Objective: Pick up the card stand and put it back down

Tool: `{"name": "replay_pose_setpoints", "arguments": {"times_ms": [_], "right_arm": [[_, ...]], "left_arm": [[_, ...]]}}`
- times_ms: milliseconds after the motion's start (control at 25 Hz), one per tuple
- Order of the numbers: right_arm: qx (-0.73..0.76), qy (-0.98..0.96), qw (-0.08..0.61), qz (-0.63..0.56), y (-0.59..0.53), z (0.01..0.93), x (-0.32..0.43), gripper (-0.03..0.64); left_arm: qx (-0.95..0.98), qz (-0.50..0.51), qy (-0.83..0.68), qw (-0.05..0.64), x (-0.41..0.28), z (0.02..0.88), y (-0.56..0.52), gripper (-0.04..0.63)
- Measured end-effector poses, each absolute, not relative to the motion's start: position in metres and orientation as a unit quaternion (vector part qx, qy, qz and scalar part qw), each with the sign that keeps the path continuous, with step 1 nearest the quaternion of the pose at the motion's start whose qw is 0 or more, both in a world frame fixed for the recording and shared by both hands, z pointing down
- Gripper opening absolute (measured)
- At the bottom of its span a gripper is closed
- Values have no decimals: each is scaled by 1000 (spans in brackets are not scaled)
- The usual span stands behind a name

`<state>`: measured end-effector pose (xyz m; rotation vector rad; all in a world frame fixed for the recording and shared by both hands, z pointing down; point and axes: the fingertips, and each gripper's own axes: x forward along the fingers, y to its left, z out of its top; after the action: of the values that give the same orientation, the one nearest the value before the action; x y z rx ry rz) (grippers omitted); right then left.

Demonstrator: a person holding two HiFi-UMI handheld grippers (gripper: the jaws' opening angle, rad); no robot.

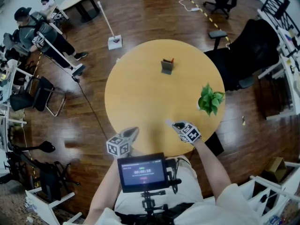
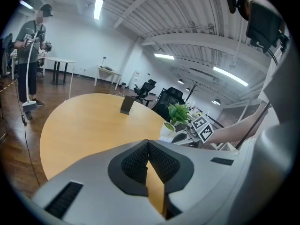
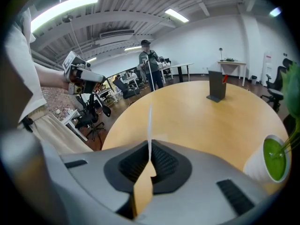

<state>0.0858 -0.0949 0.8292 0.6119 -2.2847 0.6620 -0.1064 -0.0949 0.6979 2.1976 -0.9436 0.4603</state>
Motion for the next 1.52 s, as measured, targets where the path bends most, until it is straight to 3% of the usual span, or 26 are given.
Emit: {"name": "replay_pose_setpoints", "arguments": {"times_ms": [1520], "right_arm": [[226,-852,380,280,-95,916,107,21]], "left_arm": [[830,182,-386,361,-117,714,-95,0]]}}
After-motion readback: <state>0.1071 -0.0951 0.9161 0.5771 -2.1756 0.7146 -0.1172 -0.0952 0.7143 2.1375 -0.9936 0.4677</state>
